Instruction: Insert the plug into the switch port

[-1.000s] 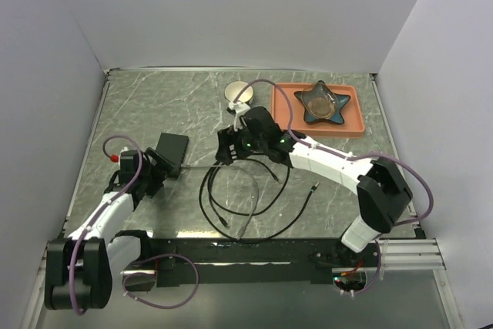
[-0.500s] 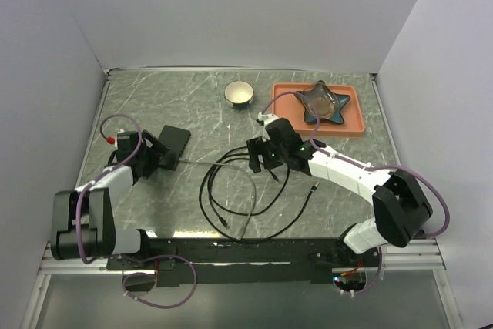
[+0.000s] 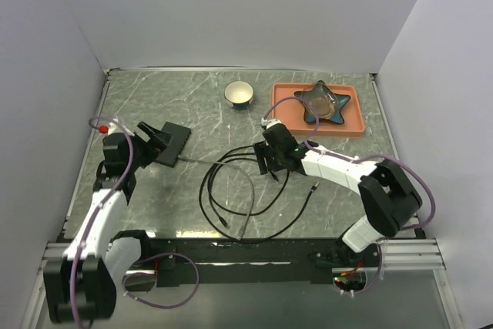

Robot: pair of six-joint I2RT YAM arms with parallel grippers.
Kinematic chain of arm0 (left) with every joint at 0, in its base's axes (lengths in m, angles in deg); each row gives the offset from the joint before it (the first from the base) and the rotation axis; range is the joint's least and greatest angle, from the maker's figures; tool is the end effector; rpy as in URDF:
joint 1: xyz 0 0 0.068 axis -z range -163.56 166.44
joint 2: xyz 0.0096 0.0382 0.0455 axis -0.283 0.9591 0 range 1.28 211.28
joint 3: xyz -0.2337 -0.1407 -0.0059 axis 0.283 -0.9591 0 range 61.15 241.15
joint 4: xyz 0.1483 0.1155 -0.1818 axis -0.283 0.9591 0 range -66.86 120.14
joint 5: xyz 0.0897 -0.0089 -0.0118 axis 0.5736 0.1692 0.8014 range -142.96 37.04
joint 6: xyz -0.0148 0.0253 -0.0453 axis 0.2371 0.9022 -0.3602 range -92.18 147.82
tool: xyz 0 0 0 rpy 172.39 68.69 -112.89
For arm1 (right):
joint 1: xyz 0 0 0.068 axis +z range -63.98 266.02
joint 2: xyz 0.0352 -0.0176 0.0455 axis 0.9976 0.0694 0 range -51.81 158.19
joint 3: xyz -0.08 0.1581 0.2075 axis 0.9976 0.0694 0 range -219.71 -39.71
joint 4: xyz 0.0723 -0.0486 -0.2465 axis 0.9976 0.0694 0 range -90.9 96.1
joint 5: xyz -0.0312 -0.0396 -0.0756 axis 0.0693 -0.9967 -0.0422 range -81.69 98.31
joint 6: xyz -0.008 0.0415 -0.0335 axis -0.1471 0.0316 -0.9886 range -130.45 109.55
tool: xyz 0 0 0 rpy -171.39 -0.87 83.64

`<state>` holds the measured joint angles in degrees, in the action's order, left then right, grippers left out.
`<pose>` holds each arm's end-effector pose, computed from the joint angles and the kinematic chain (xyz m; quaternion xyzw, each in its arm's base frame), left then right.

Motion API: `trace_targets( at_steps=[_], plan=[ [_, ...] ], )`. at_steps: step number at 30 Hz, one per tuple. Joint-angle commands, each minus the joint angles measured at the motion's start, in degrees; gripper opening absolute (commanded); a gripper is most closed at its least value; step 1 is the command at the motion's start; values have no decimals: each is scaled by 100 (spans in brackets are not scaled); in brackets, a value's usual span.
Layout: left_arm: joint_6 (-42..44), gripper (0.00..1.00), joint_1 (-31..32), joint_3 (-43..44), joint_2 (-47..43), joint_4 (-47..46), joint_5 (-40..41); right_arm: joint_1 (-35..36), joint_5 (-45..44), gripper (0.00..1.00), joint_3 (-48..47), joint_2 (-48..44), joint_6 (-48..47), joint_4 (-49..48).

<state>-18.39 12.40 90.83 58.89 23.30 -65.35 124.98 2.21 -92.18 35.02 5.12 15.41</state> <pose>0.2192 0.0078 0.2235 -0.3117 0.7955 -0.2703 0.4438 0.2441 0.1925 0.2038 -0.1731 0.9244 0.1094 0.3217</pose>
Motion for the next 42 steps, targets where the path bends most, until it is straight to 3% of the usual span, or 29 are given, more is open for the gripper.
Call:
trace_targets(
  at_steps=[1,6,9,10,11,13,14,20,32,36,42],
  plan=[
    [-150,96,139,-277,-1169,387,-493,-38,-513,75,-140,500,86,152],
    [-213,96,148,-331,-1709,405,-809,-46,-391,69,-413,1063,147,346],
    [-90,96,148,-181,-1682,616,-836,-38,-312,56,-501,1266,157,416],
    [-63,96,148,-164,-1682,651,-836,-38,-225,48,-527,1310,165,434],
    [-46,96,148,-163,-1691,686,-853,-55,-172,28,-545,1345,157,434],
    [-1,96,157,-163,-1726,730,-845,-64,-92,6,-615,1398,165,486],
    [16,96,148,-163,-1752,748,-845,-73,-110,0,-624,1372,200,495],
    [34,96,148,-163,-1840,801,-897,-90,-521,0,-387,109,446,381],
    [34,96,157,-234,-1999,792,-924,-187,-2376,0,455,-4293,623,-40],
    [-28,96,166,-260,-1981,634,-1151,-196,-2422,0,746,-4903,464,-287],
    [-124,95,280,-409,-1964,-119,-1819,-196,-1246,0,1053,-4737,710,-627]
  ],
)
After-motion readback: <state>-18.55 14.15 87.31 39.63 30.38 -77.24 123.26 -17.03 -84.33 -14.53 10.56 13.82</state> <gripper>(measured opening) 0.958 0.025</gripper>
